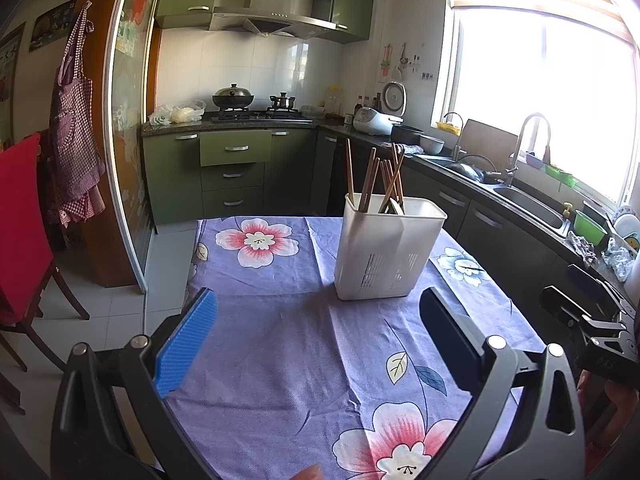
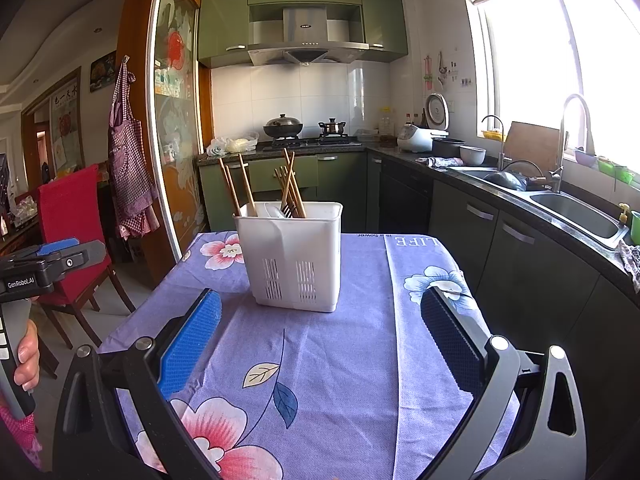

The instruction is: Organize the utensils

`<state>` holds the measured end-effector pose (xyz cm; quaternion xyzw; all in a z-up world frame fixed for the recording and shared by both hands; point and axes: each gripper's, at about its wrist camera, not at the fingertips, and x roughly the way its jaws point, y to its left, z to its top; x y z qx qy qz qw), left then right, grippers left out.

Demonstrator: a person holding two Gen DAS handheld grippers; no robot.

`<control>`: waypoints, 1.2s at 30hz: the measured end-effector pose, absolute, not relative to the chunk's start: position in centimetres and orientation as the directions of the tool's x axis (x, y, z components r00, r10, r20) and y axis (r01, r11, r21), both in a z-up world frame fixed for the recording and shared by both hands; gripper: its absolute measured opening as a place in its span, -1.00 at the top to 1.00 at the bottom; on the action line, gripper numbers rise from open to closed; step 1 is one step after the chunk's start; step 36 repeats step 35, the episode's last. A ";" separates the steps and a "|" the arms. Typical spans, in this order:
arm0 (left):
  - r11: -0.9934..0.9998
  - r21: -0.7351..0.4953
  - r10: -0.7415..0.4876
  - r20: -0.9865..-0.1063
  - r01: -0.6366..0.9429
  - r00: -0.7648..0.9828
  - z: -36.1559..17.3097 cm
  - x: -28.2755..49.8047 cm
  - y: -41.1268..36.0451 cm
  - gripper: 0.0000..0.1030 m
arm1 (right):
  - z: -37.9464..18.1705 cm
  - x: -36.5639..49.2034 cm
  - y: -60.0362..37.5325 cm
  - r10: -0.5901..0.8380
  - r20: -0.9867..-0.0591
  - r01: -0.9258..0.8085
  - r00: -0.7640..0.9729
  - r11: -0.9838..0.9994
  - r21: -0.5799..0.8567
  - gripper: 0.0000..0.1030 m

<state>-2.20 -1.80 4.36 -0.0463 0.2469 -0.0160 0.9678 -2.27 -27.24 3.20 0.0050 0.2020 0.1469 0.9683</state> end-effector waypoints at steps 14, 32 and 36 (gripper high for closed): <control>0.997 -0.073 -0.027 -0.487 -0.009 0.873 4.3 -1.9 -1.8 -0.87 | 3.0 -2.1 -27.1 0.287 -0.396 -0.283 0.872 0.957 0.070 -0.91; 0.998 -0.064 -0.009 -0.543 -0.030 0.839 3.6 -0.5 -1.2 -0.87 | 2.7 -1.8 -27.1 0.288 -0.404 -0.280 0.868 0.957 0.079 -0.91; 0.998 -0.064 -0.012 -0.548 -0.028 0.836 3.5 -0.3 -1.2 -0.87 | 2.7 -1.8 -27.1 0.287 -0.404 -0.279 0.869 0.957 0.079 -0.91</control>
